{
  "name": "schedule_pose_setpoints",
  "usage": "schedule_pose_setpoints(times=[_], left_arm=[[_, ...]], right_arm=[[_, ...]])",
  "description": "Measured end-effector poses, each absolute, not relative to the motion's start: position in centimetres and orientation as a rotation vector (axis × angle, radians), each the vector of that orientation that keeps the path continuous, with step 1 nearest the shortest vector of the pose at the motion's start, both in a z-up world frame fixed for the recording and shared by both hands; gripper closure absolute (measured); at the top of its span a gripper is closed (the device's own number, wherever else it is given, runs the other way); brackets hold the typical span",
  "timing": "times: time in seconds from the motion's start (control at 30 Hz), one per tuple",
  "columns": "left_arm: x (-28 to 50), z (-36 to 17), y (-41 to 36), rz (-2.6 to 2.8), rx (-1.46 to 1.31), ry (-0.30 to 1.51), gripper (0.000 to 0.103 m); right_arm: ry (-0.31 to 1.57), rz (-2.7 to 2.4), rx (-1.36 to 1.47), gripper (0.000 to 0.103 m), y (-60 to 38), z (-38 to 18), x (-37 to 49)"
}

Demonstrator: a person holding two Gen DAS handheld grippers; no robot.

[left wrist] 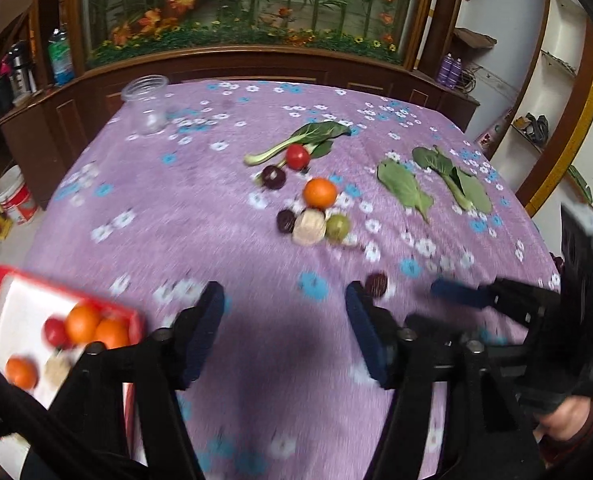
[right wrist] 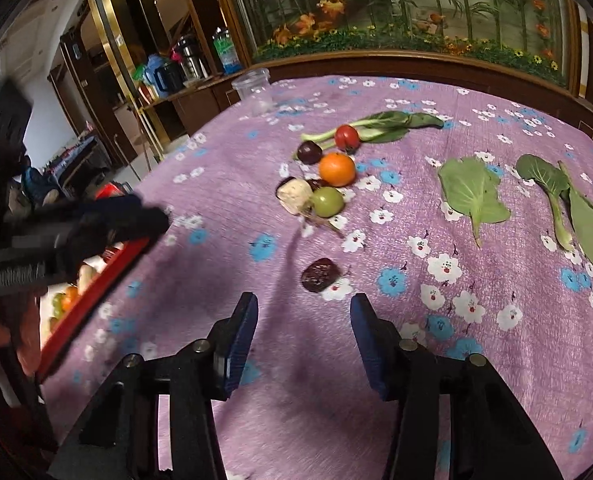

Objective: Organize fruits
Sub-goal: 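Withdraw both open grippers from the tray back over the tablecloth, then grasp a beige round piece with the left gripper while the right grasps a dark date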

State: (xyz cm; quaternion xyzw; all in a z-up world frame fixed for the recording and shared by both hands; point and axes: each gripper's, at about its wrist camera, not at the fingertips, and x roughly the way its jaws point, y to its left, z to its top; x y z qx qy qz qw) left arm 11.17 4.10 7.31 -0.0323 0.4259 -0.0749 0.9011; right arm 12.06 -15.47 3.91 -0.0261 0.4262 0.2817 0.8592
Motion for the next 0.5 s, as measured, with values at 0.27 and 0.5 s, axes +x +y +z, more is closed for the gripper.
schedule_pose_setpoints(times=[0.27,0.5], left_arm=[[17.4,4.9,2.2,-0.187,-0.044,0.914,0.069],[19.3,3.1,0.8,-0.197,0.002,0.934,0.069]], right_arm=[[0.91,0.61,-0.078,0.068,-14.0,2.6,14.5],[0.916,0.606,-0.087,0.069,-13.6,1.6,15.0]])
